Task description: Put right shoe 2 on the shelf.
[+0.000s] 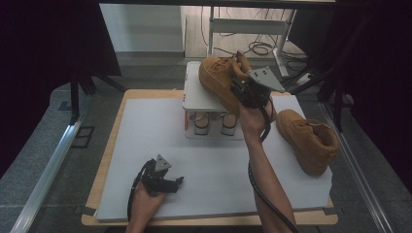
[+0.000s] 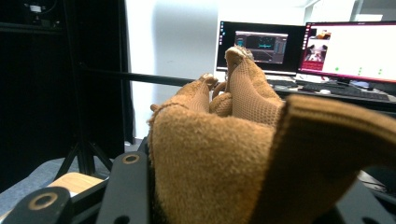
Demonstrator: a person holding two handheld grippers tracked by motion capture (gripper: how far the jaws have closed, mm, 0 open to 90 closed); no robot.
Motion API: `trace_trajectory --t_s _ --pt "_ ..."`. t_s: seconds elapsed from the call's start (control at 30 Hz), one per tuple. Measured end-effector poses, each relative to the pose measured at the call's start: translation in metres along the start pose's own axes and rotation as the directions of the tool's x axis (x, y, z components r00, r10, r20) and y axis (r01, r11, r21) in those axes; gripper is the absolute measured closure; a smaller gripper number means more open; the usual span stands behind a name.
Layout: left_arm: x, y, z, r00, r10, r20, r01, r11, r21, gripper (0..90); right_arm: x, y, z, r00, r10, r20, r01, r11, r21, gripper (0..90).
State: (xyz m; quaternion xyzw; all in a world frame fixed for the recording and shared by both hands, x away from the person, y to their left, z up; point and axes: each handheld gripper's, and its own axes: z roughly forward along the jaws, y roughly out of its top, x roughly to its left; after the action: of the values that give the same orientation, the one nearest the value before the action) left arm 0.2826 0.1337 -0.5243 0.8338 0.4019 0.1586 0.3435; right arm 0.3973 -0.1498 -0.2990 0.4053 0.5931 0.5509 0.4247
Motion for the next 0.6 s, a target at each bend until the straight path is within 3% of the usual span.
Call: trace_trajectory --t_s 0.6 --pt "0.0 0.0 0.0 1.0 -0.003 0.002 0.003 1.0 0.0 13.3 0.019 -0.006 0.036 0.9998 0.019 -0.012 -0.018 1.0 0.014 53.5"
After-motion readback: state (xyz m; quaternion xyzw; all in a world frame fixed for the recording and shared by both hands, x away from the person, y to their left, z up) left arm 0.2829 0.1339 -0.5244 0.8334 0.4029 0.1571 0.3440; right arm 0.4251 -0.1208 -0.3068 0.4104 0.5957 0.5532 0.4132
